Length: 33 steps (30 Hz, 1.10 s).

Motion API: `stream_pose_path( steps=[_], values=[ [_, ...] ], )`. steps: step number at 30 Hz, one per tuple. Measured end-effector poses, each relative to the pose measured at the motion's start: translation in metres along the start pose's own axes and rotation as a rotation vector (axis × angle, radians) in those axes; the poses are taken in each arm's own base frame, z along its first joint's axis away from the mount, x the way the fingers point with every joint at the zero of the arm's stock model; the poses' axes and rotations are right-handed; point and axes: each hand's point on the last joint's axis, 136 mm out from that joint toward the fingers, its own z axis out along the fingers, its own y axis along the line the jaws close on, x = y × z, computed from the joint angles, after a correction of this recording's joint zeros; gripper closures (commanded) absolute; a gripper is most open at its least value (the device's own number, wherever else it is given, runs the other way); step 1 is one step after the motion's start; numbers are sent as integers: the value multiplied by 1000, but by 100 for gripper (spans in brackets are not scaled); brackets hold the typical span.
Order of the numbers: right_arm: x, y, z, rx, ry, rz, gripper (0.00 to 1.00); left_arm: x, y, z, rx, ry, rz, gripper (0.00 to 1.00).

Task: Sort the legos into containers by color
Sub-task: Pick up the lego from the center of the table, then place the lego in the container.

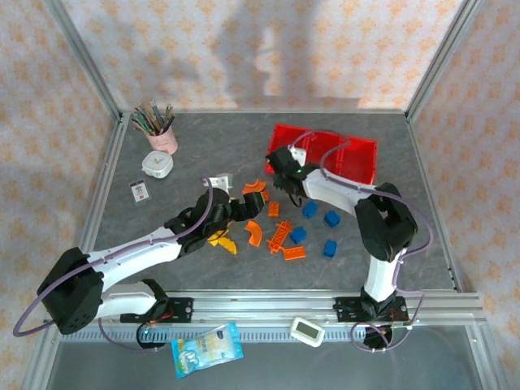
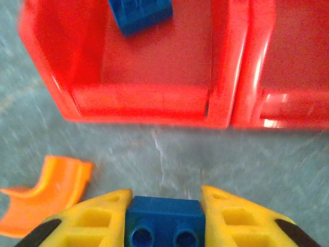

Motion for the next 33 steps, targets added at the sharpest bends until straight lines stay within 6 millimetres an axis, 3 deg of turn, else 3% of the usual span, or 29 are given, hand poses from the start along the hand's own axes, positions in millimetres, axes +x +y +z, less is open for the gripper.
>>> stream_pose_path(
  steps=[6, 13, 17, 19, 21, 28, 33],
  values=[
    [-65, 4, -1, -26, -106, 18, 70, -22, 0, 9, -18, -36, -22, 1],
    [-103, 13, 38, -20, -143, -5, 70, -37, 16, 22, -70, -54, -42, 1],
    [-111, 11, 64, 1, -138, -21, 64, -46, 16, 27, -74, -68, -37, 1],
    [-111, 10, 72, 7, -129, -36, 56, -48, 15, 29, -72, -72, -37, 1],
    [-112, 12, 74, 5, -129, -50, 55, -49, 16, 31, -75, -72, -39, 1],
    [-116, 16, 69, -4, -136, -81, 47, -51, 13, 33, -68, -69, -24, 1],
    [-111, 8, 37, -33, -133, -78, 40, -52, 7, 32, -44, -62, -15, 1]
  ],
)
